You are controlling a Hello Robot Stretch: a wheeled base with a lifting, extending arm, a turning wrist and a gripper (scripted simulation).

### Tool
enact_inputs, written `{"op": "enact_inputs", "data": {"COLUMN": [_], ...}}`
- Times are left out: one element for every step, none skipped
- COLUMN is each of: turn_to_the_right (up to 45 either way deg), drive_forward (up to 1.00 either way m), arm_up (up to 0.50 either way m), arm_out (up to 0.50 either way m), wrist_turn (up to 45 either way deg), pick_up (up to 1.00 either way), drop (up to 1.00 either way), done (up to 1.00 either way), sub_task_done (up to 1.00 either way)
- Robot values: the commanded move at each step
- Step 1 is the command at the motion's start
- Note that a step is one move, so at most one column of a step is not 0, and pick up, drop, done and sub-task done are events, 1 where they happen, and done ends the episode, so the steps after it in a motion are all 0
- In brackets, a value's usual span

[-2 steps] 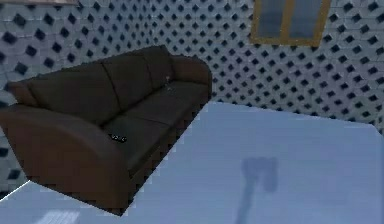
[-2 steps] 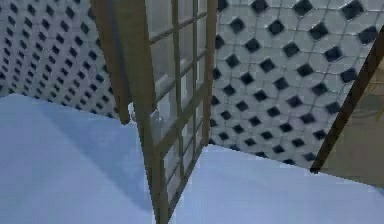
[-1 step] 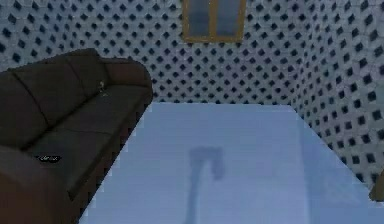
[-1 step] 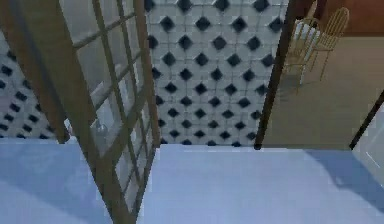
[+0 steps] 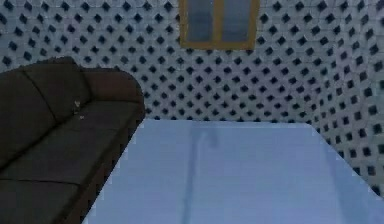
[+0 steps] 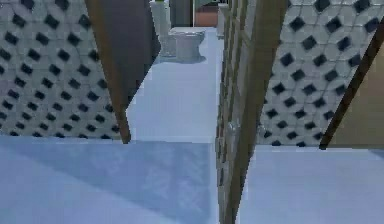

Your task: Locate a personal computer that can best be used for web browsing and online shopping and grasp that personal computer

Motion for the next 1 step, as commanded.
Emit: {"op": "enact_inputs", "data": {"turn_to_the_right": [45.0], "drive_forward": [0.00], "arm_up": [0.00], "arm_out": [0.00], "wrist_turn": [0.0], "pick_up": [0.00], "drop": [0.00], "done": [0.00], "sub_task_done": [0.00]}}
